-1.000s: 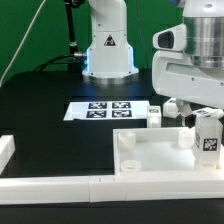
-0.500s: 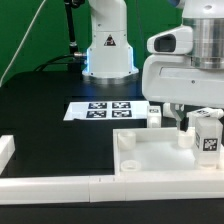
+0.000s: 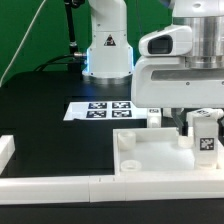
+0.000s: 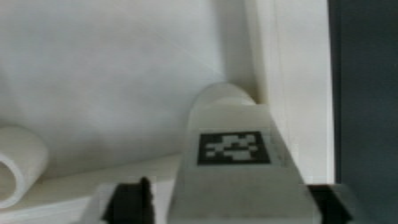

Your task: Assemble one leg

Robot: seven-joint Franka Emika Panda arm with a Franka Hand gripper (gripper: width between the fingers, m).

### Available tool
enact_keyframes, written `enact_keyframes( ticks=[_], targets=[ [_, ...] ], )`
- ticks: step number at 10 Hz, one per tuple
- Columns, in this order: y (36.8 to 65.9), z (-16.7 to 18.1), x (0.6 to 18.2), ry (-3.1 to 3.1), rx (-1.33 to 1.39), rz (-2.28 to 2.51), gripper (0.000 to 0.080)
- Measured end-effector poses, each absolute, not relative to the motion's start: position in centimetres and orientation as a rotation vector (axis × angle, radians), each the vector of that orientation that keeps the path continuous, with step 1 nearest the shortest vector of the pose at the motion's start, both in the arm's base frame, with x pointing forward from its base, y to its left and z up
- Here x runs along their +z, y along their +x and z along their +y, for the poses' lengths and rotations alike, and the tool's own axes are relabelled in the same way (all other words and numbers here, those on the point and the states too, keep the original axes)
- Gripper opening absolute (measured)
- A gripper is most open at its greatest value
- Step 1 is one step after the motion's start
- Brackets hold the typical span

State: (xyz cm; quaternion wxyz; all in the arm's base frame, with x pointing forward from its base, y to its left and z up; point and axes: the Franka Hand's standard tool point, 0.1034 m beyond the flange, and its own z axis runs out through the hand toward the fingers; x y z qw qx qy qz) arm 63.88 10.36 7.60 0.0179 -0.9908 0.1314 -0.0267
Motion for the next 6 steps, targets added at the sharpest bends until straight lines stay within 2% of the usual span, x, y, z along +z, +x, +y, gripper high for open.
enact_keyframes(
  ticks=[1, 4, 6],
  targets=[
    [63.85, 10.36, 7.55, -3.062, -0.080, 0.506, 0.0289],
    [63.82, 10.46, 7.42, -2.981, -0.074, 0.844, 0.0289],
    [63.86, 11.02, 7.29, -2.830, -0.076, 1.238, 0.0289]
  ],
)
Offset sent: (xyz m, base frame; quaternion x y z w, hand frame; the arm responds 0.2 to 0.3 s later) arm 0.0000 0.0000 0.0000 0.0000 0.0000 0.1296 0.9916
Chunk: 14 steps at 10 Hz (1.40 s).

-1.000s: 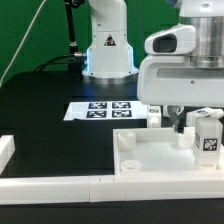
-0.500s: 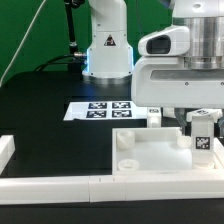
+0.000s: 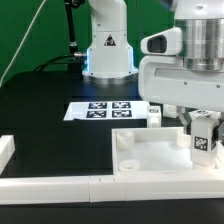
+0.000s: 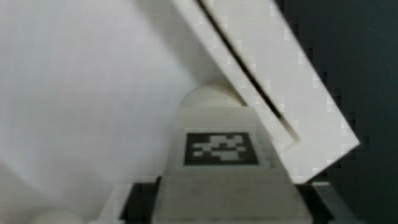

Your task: Assemble one leg

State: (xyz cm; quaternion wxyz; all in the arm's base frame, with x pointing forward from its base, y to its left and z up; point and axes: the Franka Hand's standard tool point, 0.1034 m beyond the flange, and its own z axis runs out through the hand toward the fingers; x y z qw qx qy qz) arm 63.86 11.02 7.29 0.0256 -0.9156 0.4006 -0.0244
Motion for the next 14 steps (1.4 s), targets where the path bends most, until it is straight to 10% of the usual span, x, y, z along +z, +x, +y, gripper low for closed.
enact_keyframes(
  ticks=[7, 10, 14],
  targets=[
    [64.03, 11.64, 7.07, -1.992, -0.028, 2.214, 0.0289],
    [64.00, 11.56, 7.00, -2.164, -0.051, 2.056, 0.0619],
    [64.02, 11.34, 7.06, -2.642, -0.109, 1.417, 0.0648]
  ],
)
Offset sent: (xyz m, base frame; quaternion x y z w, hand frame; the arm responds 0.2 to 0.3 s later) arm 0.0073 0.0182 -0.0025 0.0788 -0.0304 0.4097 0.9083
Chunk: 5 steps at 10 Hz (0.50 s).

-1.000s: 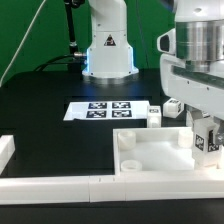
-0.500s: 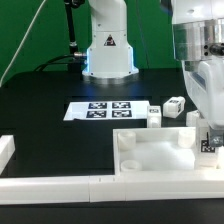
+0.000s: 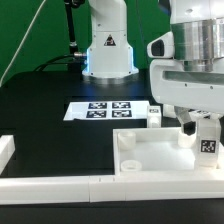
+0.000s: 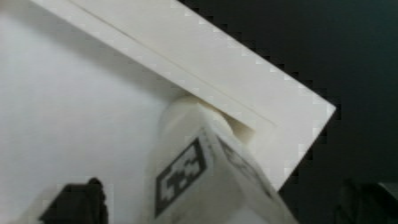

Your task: Assemble one leg

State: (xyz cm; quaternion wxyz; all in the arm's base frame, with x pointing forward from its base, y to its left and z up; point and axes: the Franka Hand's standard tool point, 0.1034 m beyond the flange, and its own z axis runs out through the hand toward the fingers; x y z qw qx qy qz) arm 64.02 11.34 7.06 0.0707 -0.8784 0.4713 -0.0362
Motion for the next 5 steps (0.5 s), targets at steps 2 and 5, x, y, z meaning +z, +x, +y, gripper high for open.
enact_keyframes(
  ticks=[2, 5],
  targets=[
    [64.02, 11.28, 7.04, -2.718, -0.121, 1.278, 0.0649],
    [64.31, 10.98, 7.25, -2.963, -0.176, 0.748, 0.0649]
  ],
)
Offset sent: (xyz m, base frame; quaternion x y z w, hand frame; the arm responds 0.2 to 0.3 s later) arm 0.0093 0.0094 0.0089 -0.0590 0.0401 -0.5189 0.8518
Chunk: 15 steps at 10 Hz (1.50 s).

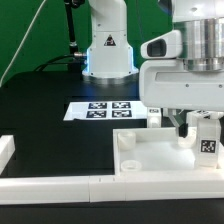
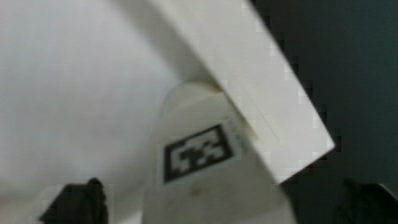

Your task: Assemble one leg

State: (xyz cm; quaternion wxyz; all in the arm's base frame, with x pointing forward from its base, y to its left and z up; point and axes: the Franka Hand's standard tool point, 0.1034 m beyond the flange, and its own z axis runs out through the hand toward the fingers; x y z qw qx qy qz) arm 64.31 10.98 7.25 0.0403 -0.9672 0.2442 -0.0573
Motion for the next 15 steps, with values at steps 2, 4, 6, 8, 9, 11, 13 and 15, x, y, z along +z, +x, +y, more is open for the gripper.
enact_keyframes(
  ticks=[2, 4, 6, 8, 9, 11, 13, 15],
  targets=[
    [64.27, 11.01, 7.17, -2.930, -0.168, 0.847, 0.0619],
    [64.25, 11.03, 7.12, -2.893, -0.162, 0.952, 0.0441],
    [64.22, 10.94, 7.07, -2.825, -0.152, 1.128, 0.0285],
    [64.18, 10.77, 7.03, -2.671, -0.132, 1.445, 0.0285],
    [64.05, 10.72, 6.98, -2.563, -0.085, 1.638, 0.0285],
    [63.98, 11.08, 6.91, -2.121, -0.016, 2.144, 0.0285],
    [64.04, 11.14, 6.87, -1.865, 0.015, 2.347, 0.0285],
    [64.04, 11.17, 6.88, -1.867, 0.015, 2.346, 0.0285]
  ],
)
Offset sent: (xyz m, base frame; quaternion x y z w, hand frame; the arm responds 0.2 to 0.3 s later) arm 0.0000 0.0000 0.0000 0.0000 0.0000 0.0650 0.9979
